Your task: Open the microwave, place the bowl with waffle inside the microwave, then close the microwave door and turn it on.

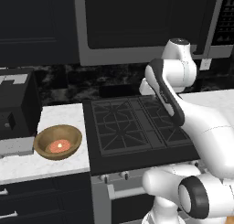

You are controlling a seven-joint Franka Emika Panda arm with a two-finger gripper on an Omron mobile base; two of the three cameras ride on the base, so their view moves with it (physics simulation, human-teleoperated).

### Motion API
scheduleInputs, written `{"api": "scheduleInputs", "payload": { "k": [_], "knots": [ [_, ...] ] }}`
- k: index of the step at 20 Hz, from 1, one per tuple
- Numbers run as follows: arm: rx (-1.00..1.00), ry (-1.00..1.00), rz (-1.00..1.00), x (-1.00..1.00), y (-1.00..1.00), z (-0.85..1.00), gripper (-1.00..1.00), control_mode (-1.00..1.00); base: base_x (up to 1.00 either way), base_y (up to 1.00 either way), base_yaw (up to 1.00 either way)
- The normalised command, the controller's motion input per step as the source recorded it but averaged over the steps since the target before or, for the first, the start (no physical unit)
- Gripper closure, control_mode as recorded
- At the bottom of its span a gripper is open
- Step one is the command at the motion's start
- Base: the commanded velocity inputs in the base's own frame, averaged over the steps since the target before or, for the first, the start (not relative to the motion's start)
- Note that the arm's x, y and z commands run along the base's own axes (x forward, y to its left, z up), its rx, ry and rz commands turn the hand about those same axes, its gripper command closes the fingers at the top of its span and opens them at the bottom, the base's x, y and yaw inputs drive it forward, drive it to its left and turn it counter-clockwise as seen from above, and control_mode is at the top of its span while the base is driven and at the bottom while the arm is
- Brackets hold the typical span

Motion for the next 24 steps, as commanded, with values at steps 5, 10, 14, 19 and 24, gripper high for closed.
{"api": "scheduleInputs", "payload": {
  "k": [5,10,14,19,24],
  "knots": [
    [0.04,-0.04,-0.01,-0.16,-0.16,0.00,-1.00,-1.00,0.00,0.00,0.00],
    [0.14,-0.25,-0.02,-0.42,-0.43,0.15,-1.00,-1.00,0.00,0.00,0.00],
    [0.04,-0.41,0.00,-0.26,-0.82,0.23,-1.00,-1.00,0.00,0.00,0.00],
    [-0.14,-0.37,0.00,-0.06,-0.91,0.11,-1.00,-1.00,0.00,0.00,0.00],
    [-0.10,-0.19,-0.02,0.01,-0.66,0.47,-1.00,-1.00,0.00,0.00,0.00]
  ]
}}
